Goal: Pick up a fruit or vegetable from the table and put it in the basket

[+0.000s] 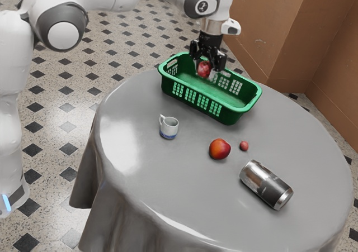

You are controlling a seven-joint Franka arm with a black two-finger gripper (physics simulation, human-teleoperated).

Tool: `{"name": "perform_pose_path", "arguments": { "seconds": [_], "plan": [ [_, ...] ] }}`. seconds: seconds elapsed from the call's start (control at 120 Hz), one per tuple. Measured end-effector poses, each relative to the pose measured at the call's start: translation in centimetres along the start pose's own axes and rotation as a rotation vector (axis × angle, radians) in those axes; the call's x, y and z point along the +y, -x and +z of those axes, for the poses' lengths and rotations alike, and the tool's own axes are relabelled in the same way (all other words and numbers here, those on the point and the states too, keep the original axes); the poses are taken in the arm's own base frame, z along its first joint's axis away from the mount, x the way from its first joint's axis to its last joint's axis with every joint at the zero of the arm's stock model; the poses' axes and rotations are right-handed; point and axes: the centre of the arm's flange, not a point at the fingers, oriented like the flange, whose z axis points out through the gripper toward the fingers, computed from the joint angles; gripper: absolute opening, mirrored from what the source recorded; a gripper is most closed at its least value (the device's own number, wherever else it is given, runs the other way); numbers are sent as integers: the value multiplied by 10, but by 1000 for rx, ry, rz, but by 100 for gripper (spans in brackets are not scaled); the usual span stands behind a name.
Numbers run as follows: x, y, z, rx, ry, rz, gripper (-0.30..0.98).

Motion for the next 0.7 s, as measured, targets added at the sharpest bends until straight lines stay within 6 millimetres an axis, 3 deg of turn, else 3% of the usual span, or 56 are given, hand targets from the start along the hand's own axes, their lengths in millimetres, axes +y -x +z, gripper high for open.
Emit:
{"name": "perform_pose_path", "arguments": {
  "seconds": [0.125,0.275,0.417,0.542,0.7],
  "plan": [
    [-24,-31,18,-38,-21,-34,36],
    [-40,-52,34,-67,-33,-48,36],
    [-46,-55,37,-81,-40,-46,36],
    [-44,-52,39,-94,-39,-35,55],
    [-44,-52,36,-91,-34,-17,64]
  ]
}}
